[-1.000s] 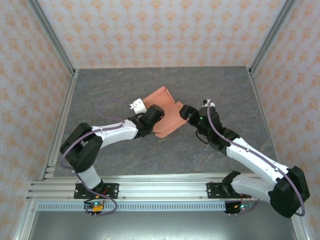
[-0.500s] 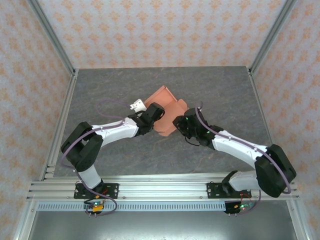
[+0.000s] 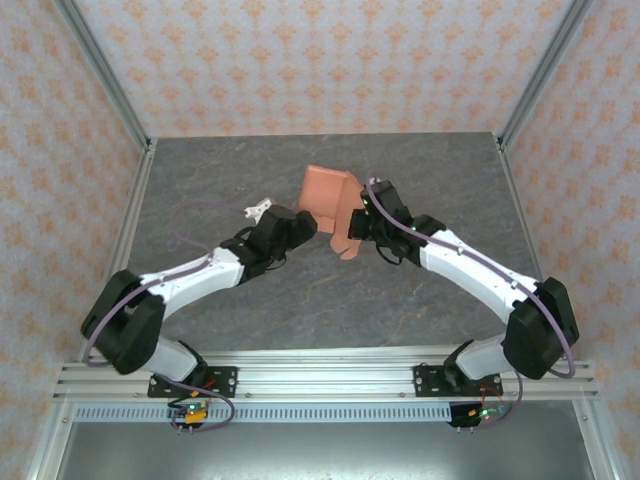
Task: Fold the paper box
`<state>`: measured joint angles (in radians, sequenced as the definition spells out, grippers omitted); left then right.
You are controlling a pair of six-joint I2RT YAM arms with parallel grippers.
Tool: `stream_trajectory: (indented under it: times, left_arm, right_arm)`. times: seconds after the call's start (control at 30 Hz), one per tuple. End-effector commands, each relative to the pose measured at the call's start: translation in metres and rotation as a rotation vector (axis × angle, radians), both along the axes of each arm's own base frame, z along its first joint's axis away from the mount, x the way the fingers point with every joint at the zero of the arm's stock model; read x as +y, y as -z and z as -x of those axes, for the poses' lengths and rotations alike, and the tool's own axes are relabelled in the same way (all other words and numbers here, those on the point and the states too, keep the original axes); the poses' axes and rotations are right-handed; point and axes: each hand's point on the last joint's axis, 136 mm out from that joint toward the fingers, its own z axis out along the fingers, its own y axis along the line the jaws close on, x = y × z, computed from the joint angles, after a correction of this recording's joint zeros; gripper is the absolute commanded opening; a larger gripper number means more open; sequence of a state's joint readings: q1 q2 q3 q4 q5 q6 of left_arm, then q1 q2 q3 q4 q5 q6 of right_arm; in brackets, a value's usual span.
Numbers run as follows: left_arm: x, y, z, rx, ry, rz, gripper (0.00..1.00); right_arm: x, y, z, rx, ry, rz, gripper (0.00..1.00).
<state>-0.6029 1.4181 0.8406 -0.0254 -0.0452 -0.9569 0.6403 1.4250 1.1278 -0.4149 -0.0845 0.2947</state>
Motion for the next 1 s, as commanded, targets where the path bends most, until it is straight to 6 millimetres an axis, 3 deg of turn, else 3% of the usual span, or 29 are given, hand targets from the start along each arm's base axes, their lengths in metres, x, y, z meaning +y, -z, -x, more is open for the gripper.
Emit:
stream_trajectory:
  times: [0.0, 0.13, 0.27, 0.37, 0.6, 0.7, 0.8, 0.97]
  left_arm:
    - [0.001, -0.025, 0.011, -0.11, 0.127, -0.06, 1.0]
    - [0.019, -0.04, 0.016, -0.186, 0.115, -0.098, 1.0]
    - [0.027, -0.049, 0.016, -0.223, 0.114, -0.119, 1.0]
    - [0.026, -0.045, 0.015, -0.234, 0.138, -0.095, 1.0]
    - [0.015, -0.02, 0.003, -0.183, 0.188, 0.004, 1.0]
    - [0.008, -0.014, -0.001, -0.177, 0.219, 0.019, 1.0]
    - [0.005, -0.011, -0.001, -0.178, 0.248, 0.001, 1.0]
    - [0.012, -0.016, -0.008, -0.217, 0.267, -0.116, 1.0]
  right_arm:
    - [-0.021, 0.013, 0.014, 0.026, -0.289, 0.356, 0.08]
    - [-0.029, 0.004, 0.005, -0.054, -0.42, 0.536, 0.06]
    - [-0.022, -0.01, 0.002, -0.139, -0.572, 0.612, 0.05]
    - [-0.018, -0.015, -0.001, -0.187, -0.681, 0.699, 0.11]
    - [0.0, 0.002, -0.015, -0.226, -0.947, 0.957, 0.2]
    - [0.018, 0.001, -0.022, -0.244, -0.966, 0.917, 0.27]
    - [0.033, -0.014, -0.025, -0.318, -0.905, 0.806, 0.39]
    - [0.029, -0.049, -0.02, -0.437, -0.622, 0.504, 0.49]
